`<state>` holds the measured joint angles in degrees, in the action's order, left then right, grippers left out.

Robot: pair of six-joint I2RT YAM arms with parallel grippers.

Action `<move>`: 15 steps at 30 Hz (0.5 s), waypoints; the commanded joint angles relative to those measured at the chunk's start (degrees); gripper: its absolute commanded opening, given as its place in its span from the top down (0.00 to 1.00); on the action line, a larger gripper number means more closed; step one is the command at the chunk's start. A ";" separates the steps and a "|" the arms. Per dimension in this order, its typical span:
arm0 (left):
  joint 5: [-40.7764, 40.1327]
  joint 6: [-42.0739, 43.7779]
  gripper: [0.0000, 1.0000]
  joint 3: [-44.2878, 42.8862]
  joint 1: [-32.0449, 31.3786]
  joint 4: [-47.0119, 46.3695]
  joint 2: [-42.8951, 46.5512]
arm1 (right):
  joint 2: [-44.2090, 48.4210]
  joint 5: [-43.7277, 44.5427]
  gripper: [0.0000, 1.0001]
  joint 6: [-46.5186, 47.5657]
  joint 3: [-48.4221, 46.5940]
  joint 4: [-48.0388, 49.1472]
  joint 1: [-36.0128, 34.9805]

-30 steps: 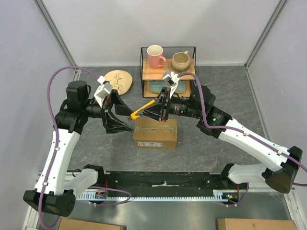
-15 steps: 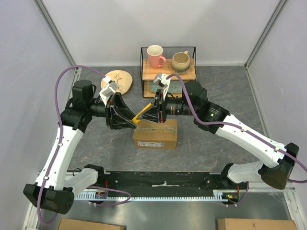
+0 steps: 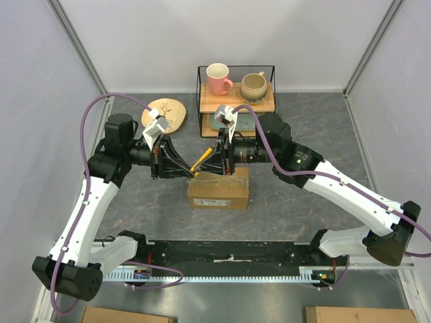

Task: Unpack the express box
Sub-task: Pick up the knife from the center of the board.

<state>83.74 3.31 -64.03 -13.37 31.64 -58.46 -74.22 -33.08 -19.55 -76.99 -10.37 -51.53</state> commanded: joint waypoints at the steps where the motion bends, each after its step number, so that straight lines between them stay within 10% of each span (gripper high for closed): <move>1: 18.65 -0.41 0.98 0.04 -1.31 -1.31 1.24 | -0.32 1.88 1.00 0.39 -1.94 3.95 0.29; 5: 18.65 -0.50 0.98 -0.13 -1.66 -1.40 1.06 | -0.05 1.18 0.92 -2.15 0.08 8.34 0.20; 9: 18.74 -0.94 0.98 -0.39 -1.93 -1.40 0.80 | -0.67 -0.58 0.58 -4.27 2.54 13.18 0.20; 15: 17.95 -2.17 0.98 0.40 -2.02 -3.06 1.50 | -1.28 -1.02 0.50 -3.39 1.50 11.79 0.20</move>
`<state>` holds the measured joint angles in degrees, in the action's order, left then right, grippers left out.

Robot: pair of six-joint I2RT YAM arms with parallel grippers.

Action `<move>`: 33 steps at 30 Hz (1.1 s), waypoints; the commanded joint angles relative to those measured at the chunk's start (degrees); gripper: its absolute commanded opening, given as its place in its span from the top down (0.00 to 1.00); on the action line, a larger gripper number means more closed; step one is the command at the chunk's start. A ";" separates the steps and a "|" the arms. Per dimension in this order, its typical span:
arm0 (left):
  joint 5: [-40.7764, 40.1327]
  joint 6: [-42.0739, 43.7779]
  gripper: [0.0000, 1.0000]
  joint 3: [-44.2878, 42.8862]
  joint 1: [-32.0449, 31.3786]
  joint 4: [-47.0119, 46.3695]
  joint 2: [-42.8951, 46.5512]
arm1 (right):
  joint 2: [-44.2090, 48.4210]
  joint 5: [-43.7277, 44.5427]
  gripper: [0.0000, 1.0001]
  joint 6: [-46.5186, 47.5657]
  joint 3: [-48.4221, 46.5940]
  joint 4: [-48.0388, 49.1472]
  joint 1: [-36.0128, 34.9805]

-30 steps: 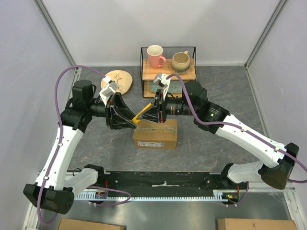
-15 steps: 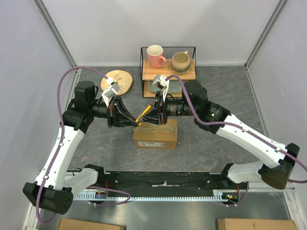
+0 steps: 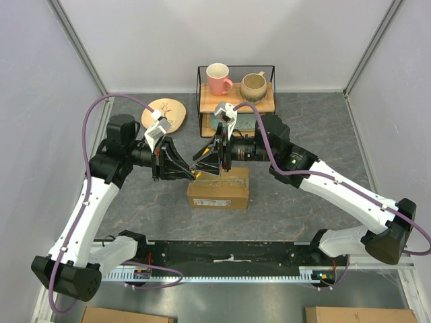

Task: Unpack the express box
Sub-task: Pick up the knife from the center of the board.

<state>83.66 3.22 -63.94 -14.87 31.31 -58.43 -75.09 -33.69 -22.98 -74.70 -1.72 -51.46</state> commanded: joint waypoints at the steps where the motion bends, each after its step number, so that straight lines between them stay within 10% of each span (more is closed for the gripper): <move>1: 17.51 -2.69 0.98 0.74 -0.51 -3.18 1.57 | -0.58 -0.76 0.49 0.30 -1.24 2.69 0.13; 22: 17.86 -13.67 0.98 4.00 -0.68 -13.64 2.89 | 0.38 -0.58 0.46 3.38 -2.47 -2.06 0.13; 33: 18.21 -18.60 0.98 5.93 -0.86 -19.00 3.59 | -0.41 -2.25 0.64 4.00 -4.49 -3.47 0.13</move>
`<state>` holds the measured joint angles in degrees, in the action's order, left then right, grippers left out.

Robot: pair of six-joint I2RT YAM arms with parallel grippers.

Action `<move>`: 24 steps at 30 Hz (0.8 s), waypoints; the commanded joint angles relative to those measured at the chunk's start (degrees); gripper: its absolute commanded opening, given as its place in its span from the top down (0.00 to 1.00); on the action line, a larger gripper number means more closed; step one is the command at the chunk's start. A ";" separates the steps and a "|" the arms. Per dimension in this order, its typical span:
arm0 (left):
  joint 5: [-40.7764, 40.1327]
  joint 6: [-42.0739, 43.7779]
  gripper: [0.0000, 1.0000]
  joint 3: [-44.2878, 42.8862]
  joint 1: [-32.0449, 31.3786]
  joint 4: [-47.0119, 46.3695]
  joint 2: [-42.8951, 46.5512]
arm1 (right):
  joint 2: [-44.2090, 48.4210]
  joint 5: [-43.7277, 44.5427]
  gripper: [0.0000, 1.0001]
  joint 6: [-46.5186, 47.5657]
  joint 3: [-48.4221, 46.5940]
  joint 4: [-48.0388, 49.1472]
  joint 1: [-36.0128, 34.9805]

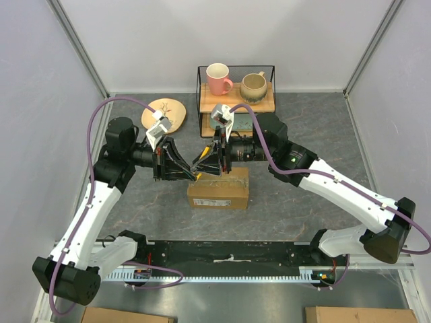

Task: Unpack the express box
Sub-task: Pick up the knife from the center of the board.

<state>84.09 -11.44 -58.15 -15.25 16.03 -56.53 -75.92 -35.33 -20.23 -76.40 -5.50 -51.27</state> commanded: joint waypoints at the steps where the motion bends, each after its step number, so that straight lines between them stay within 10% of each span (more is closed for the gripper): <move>1: 17.86 -4.03 0.98 0.14 -0.49 -3.81 1.69 | 0.34 -0.79 0.66 1.16 -2.88 0.31 0.02; 9: 19.08 -11.12 0.98 2.25 -0.49 -11.53 2.39 | 1.12 -1.58 1.00 1.24 -2.00 0.40 0.03; 21: 19.53 -18.70 0.96 2.17 -0.05 -21.13 1.51 | 7.01 -2.29 1.00 0.37 4.32 -0.04 0.03; 24: 19.27 -20.36 0.69 2.34 0.30 -22.53 1.34 | 8.68 2.08 1.00 0.71 5.73 -0.65 0.03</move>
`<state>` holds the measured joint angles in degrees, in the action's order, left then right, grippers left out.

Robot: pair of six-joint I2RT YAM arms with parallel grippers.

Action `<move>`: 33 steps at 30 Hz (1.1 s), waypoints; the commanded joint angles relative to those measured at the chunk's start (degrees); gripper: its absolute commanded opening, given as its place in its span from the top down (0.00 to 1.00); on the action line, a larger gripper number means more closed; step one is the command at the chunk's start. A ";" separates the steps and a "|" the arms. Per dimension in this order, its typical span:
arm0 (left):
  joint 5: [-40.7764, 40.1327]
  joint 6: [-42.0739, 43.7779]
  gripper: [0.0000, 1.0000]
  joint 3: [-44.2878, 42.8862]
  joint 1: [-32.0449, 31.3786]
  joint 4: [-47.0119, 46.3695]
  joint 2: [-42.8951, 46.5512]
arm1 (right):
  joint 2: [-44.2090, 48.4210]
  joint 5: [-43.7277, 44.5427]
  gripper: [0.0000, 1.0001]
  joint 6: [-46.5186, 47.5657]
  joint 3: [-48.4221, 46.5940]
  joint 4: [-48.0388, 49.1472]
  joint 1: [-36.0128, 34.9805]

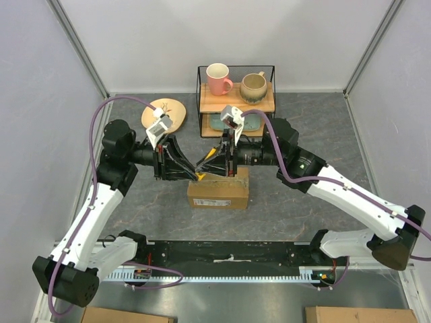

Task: Unpack the express box
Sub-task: Pick up the knife from the center of the board.

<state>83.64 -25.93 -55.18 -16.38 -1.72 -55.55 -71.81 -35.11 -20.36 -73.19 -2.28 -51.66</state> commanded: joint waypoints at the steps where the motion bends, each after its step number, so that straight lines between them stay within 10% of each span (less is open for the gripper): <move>1: 19.55 -6.67 0.49 -0.46 1.70 -5.66 0.18 | 5.10 3.72 1.00 1.81 2.52 -4.39 0.42; 5: 18.23 -13.68 0.25 2.52 5.12 -17.20 -0.87 | 8.96 14.97 1.00 6.02 1.56 -10.44 0.42; 7: 17.97 -31.48 0.08 6.47 7.05 -31.52 -3.50 | 10.54 22.24 1.00 7.78 0.94 -12.65 0.42; 12: 17.70 -77.94 0.01 10.45 12.69 -93.45 -17.47 | 13.27 38.17 1.00 11.66 3.30 -16.17 0.42; 18: 17.25 -84.35 0.01 -3.38 9.10 -93.47 -25.91 | 16.70 39.17 1.00 10.79 7.00 -14.51 0.42; 23: 19.89 -80.78 0.01 -23.09 -7.56 -90.33 -25.22 | 17.84 36.17 1.00 8.85 7.10 -13.27 0.33; 27: 20.25 -43.99 0.01 -24.54 -11.83 -53.20 -22.85 | 18.64 37.92 1.00 9.11 5.60 -14.23 0.33; 29: 20.16 -40.16 0.00 -26.72 -12.62 -49.52 -24.77 | 19.69 39.06 1.00 9.72 4.55 -15.81 0.33; 31: 17.89 -46.27 0.00 -31.72 -12.62 -52.14 -29.68 | 21.44 40.20 1.00 9.99 4.28 -16.78 0.33; 33: 18.22 -82.62 0.00 -45.05 -10.52 -84.15 -42.66 | 22.50 40.73 1.00 9.99 4.46 -18.02 0.24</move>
<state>86.04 -82.11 -85.17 -28.97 -61.36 -81.36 -52.69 2.92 -10.70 -65.91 -19.25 -51.27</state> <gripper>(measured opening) 0.994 0.211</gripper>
